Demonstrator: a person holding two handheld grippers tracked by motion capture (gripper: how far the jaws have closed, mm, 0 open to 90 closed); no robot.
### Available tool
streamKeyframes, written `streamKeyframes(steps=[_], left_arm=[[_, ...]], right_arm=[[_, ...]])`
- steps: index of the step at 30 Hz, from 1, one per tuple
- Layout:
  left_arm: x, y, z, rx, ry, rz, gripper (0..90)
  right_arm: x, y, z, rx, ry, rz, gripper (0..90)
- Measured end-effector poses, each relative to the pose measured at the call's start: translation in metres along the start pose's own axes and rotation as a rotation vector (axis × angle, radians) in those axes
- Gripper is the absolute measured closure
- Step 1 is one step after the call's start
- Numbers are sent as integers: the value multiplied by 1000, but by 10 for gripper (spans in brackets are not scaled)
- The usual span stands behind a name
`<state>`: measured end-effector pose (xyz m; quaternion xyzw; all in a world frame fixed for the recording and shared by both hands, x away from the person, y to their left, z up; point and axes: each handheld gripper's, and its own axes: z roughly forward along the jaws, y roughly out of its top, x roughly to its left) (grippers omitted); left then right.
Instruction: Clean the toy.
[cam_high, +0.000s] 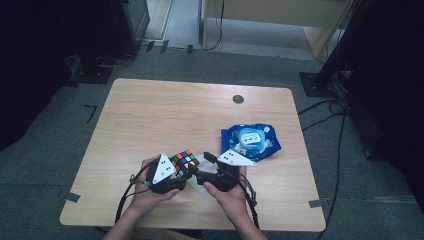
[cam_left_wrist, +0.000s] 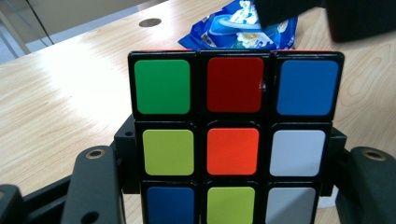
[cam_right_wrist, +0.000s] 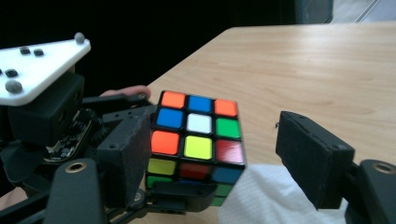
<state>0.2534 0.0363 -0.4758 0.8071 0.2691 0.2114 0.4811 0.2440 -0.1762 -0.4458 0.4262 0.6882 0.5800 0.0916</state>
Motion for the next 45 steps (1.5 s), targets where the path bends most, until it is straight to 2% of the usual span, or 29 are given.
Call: streamKeyframes(steps=[6,8,10,15,21,25,27,30,32,33,35,38,40,41,43,45], left_arm=[[-3,1,1,-1,-5,4,339],[-3,1,0,0,-6,6,339],[-4,2,0,-4,-5,6,339],[-6,2,1,0,1,14,340],[-7,2,1,11,7,11,339],[-8,2,2,15,3,7,339],[-8,3,4,25,-9,-9,338],[-7,2,8,44,-20,-26,337],[-7,1,9,50,-12,-19,337],[-6,1,9,52,-12,-17,338],[-5,0,9,54,-8,-13,339],[0,1,7,43,-12,-50,340],[10,1,3,34,-7,-98,340],[16,0,1,23,-7,-135,340],[29,0,-6,0,-1,-201,340],[39,0,-11,-19,2,-250,340]], right_arm=[[5,-3,5,30,41,2,278],[6,-4,6,32,27,-8,295],[5,-4,7,46,18,2,332],[2,-7,10,59,29,49,330],[2,-8,13,57,23,67,338],[4,-8,11,59,4,39,340],[6,-8,10,56,-9,18,341],[11,-8,10,58,-41,-49,348],[14,-9,11,64,-65,-110,348],[15,-10,12,66,-69,-123,348],[14,-9,13,75,-58,-116,345],[7,-7,12,59,-8,-82,323],[1,-3,6,13,28,-40,278],[-3,-1,2,-13,37,-15,281],[-11,1,-4,-51,34,16,295],[-17,-3,-3,-45,29,16,309]])
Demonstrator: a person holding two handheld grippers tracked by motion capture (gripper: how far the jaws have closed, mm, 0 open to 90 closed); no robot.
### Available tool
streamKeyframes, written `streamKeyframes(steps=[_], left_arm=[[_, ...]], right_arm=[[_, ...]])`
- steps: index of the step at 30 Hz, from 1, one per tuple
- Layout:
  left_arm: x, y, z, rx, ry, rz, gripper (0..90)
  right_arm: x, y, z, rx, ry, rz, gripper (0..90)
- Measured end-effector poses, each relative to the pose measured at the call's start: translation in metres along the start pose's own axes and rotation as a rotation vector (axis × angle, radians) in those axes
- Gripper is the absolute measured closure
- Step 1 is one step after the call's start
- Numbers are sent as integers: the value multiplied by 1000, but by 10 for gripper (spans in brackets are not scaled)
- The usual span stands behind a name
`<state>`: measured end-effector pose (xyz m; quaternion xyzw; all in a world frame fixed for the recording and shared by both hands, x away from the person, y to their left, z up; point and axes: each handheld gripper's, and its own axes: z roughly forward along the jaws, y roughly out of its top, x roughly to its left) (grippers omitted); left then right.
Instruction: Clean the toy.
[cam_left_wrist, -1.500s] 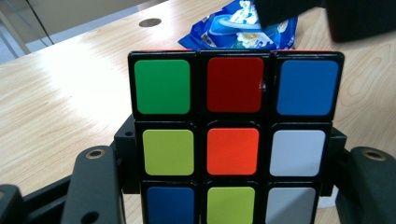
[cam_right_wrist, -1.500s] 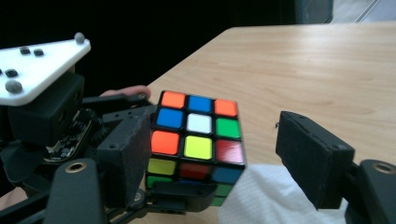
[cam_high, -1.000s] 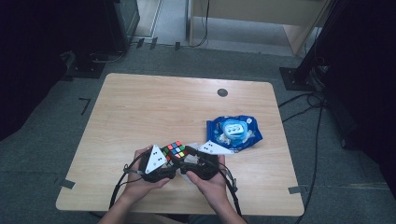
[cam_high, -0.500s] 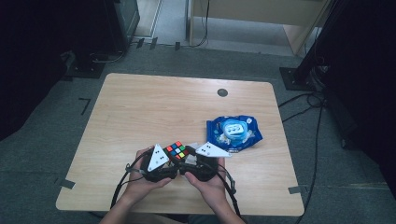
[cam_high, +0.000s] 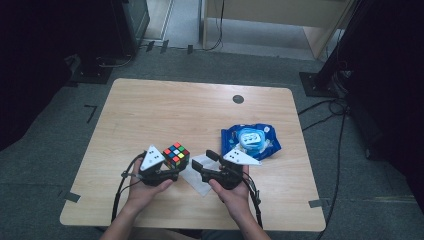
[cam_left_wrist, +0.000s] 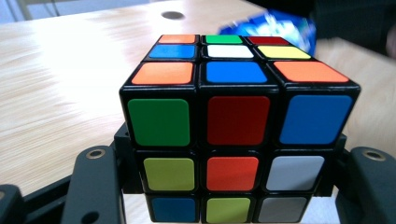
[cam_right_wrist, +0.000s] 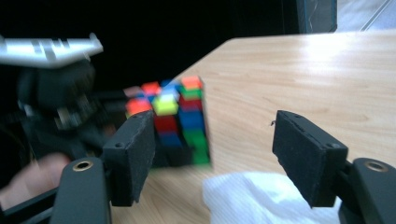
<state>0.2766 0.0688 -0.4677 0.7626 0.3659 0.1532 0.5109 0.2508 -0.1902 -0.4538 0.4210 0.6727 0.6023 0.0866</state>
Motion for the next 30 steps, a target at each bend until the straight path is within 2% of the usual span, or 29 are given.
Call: streamKeyframes(steps=[4,6,9,14,18,21,24,30], left_arm=[[6,4,-5,-16,-6,-35,340],[4,5,-5,-19,-16,-39,340],[-2,7,-3,-20,-30,-42,339],[-13,7,2,-7,-54,-35,339],[-21,7,6,0,-75,-25,339],[-22,7,6,-1,-78,-27,339],[-21,7,5,-4,-90,-39,339],[-22,8,5,-3,-89,-27,339]], right_arm=[[1,-20,17,81,5,-44,302],[8,-29,28,119,17,-69,261],[19,-36,38,136,19,-105,194],[25,-37,39,76,-13,-101,205],[28,-37,37,40,-17,-122,235],[31,-38,37,29,-33,-141,264],[31,-39,35,14,-44,-143,335],[31,-41,35,-7,-51,-161,338]])
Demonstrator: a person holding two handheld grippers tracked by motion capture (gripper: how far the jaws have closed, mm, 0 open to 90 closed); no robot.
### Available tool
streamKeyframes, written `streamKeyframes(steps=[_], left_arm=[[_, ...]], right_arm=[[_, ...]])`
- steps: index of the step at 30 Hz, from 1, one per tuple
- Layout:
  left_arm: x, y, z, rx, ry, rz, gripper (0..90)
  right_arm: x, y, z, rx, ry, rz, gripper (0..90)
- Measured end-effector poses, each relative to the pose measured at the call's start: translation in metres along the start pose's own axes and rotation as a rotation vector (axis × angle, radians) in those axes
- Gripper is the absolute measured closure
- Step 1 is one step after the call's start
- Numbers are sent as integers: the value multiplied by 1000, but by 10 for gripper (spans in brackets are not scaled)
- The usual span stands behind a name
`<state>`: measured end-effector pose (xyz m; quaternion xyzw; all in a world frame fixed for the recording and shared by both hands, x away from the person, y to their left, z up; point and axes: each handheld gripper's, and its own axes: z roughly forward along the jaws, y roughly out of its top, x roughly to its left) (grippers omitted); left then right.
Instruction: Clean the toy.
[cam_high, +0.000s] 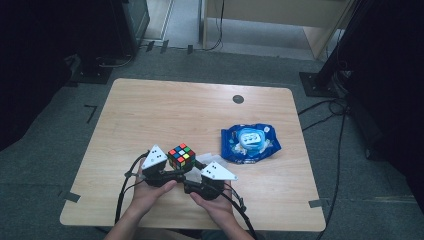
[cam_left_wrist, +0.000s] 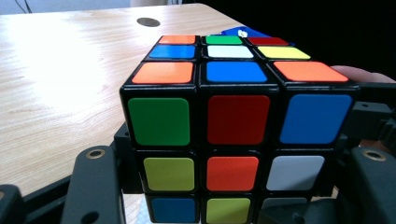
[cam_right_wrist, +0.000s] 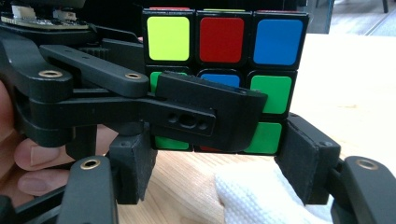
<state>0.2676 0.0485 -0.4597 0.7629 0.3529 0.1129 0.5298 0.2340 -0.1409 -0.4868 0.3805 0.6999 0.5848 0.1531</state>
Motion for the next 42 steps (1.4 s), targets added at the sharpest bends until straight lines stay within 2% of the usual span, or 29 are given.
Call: streamKeyframes(steps=[6,16,22,29,35,38,40,42], left_arm=[[1,1,0,20,-5,8,338],[5,4,1,68,-46,-2,333],[6,5,1,81,-71,-20,332],[9,6,-1,93,-85,-30,333],[9,8,0,117,-86,-41,333],[8,9,-1,127,-82,-32,336],[7,9,-1,126,-62,-23,337],[5,10,-2,115,-39,-19,338]], right_arm=[[-1,0,0,5,2,-31,338],[-1,-2,-1,16,-26,-198,343],[-1,-4,-3,27,-45,-320,344],[1,-7,-4,39,-61,-406,345],[2,-8,-3,44,-74,-454,345],[2,-8,-3,50,-77,-473,345],[2,-8,-3,50,-74,-462,343],[1,-8,-1,50,-65,-419,339]])
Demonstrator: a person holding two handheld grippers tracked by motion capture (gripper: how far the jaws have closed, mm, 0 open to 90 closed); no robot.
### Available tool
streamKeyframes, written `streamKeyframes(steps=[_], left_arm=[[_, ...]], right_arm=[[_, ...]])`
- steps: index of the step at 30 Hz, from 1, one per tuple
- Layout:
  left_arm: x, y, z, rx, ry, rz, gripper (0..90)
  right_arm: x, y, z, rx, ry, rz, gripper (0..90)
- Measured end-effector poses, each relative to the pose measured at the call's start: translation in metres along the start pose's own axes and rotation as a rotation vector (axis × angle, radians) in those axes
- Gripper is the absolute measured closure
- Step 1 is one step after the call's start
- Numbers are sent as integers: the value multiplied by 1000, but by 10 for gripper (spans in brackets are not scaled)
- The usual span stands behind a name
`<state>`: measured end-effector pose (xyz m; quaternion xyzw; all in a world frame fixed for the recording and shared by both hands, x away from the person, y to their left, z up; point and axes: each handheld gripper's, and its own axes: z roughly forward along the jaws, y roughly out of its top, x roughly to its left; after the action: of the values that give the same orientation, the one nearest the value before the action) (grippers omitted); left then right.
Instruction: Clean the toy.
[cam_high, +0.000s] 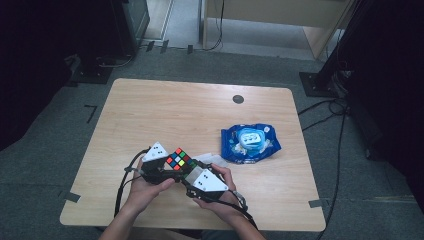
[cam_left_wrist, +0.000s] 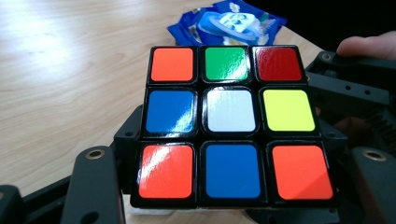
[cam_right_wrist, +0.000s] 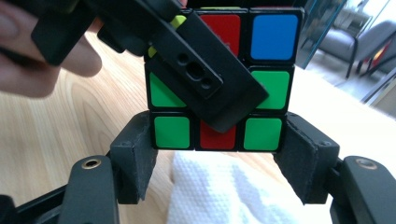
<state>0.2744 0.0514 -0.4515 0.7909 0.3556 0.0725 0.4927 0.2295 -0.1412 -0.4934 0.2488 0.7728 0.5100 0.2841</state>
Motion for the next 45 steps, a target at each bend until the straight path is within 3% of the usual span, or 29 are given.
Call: streamKeyframes(steps=[5,7,8,10,13,19,25,30,33,36,39,42,45], left_arm=[[4,-1,-8,-68,63,8,338],[7,-1,-11,-99,90,7,338],[8,-2,-13,-113,99,6,338],[10,-3,-14,-133,121,10,338],[7,-5,-12,-133,146,51,338],[-2,-11,-3,-152,178,106,338],[-13,-16,4,-157,200,166,338],[-26,-18,10,-158,209,242,338],[-32,-20,13,-155,215,275,338],[-35,-20,15,-148,202,291,338],[-33,-20,17,-131,182,269,337],[-31,-21,19,-110,165,260,336],[-30,-20,22,-75,160,256,335]], right_arm=[[-10,-4,2,29,40,119,333],[-16,-6,1,49,19,156,416],[-22,-7,0,52,12,197,429],[-35,-6,-4,43,12,337,419],[-51,0,-13,-27,58,564,404],[-57,15,-20,-70,144,835,312],[-59,8,-13,-49,239,1068,220],[-59,3,-8,-43,277,1160,206],[-58,0,-5,-30,301,1202,242],[-57,-3,-3,-14,334,1233,309],[-57,-4,-3,-13,335,1238,333],[-56,-2,-6,-13,292,1178,342],[-50,5,-9,-1,215,1029,343]])
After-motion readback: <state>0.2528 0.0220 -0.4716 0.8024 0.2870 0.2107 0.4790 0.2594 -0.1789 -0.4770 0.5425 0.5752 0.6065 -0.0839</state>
